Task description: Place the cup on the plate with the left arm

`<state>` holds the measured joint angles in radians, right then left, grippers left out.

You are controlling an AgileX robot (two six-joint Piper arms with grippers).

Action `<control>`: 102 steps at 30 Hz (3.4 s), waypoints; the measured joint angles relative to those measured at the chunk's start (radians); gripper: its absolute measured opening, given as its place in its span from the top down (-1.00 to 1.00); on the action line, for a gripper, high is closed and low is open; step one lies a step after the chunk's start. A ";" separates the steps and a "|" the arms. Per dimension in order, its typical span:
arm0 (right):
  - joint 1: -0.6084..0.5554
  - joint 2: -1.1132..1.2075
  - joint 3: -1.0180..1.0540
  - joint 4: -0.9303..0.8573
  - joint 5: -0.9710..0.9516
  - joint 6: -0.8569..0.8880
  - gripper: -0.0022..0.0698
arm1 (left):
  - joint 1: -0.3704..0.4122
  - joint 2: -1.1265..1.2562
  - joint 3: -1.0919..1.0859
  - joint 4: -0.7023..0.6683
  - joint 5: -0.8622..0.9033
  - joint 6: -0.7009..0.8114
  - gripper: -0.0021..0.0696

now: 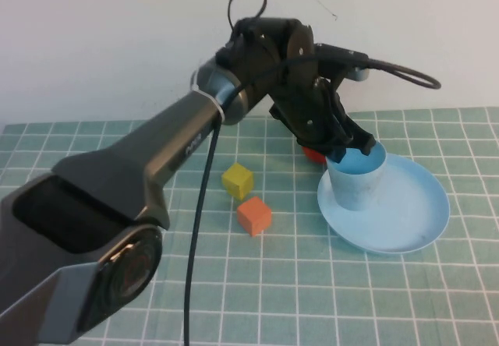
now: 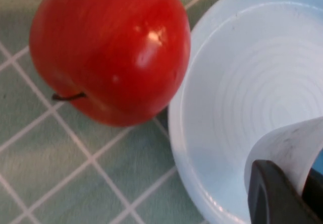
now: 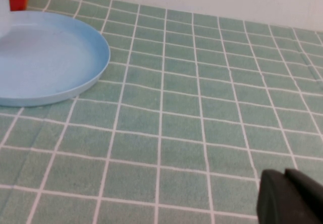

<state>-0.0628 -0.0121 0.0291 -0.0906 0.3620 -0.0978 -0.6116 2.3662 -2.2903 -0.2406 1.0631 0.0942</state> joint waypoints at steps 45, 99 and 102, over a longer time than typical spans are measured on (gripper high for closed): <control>0.000 0.000 0.000 0.000 0.000 0.000 0.95 | -0.034 -0.472 -0.170 0.463 0.170 -0.036 0.91; 0.000 0.000 0.000 0.000 0.000 0.000 0.95 | -0.034 -1.601 1.769 0.847 -0.787 -0.817 0.94; 0.000 0.000 0.000 0.000 0.000 0.000 0.95 | -0.034 -1.601 1.785 0.847 -0.783 -0.817 0.94</control>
<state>-0.0628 -0.0121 0.0291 -0.0906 0.3620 -0.0978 -0.6456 0.7651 -0.5055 0.6067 0.2800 -0.7224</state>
